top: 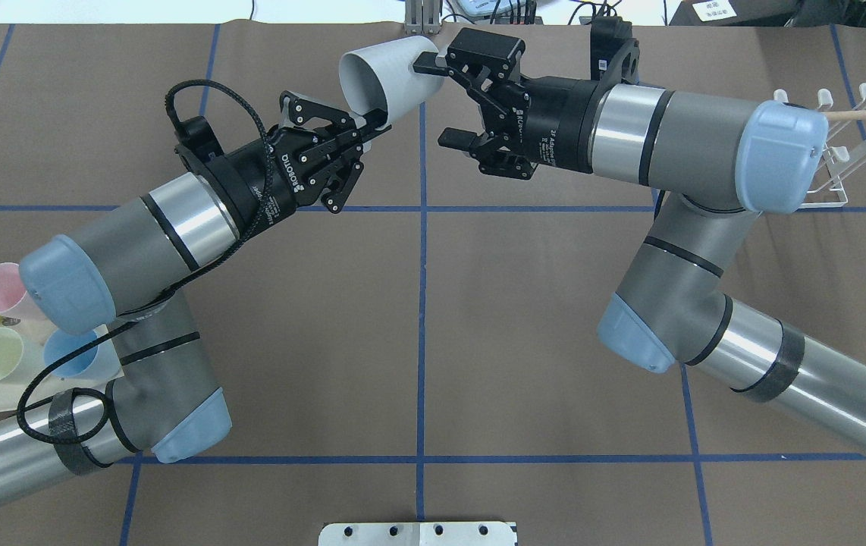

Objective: Transfer IKEA cup to right arm and place on rack

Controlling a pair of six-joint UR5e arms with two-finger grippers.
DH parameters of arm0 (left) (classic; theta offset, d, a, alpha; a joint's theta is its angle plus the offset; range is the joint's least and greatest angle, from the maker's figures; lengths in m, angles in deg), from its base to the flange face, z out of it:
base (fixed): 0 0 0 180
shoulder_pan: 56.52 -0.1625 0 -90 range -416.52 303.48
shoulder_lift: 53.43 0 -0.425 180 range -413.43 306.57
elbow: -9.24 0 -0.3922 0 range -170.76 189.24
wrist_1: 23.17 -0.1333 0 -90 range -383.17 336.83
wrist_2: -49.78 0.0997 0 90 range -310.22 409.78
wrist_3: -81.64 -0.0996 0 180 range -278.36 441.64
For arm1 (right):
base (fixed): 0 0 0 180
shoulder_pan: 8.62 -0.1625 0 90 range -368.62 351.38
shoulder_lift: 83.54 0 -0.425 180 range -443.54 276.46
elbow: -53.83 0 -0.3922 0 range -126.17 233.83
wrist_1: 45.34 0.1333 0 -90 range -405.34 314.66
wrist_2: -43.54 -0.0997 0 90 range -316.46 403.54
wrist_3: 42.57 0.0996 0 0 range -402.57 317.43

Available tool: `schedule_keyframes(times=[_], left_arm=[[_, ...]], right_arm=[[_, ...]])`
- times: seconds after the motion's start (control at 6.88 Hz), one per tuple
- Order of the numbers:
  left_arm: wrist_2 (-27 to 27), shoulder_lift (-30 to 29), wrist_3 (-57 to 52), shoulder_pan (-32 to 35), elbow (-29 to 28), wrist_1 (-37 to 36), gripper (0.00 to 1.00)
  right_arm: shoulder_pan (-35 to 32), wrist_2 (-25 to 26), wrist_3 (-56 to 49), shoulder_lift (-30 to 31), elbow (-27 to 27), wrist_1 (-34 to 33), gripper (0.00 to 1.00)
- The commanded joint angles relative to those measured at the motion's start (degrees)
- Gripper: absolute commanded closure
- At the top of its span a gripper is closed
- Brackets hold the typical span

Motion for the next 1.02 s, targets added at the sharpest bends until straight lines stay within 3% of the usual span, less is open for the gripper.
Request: schedule_keyframes(times=[0.0, 0.87], left_arm=[[0.3, -0.1, 0.0, -0.4, -0.1, 0.1, 1.0], [3.2, -1.1, -0.1, -3.3, 0.1, 0.3, 1.0]], right_arm=[[0.2, 0.0, 0.0, -0.3, -0.2, 0.0, 0.0], [1.6, 2.9, 0.3, -0.9, -0.8, 0.5, 0.01]])
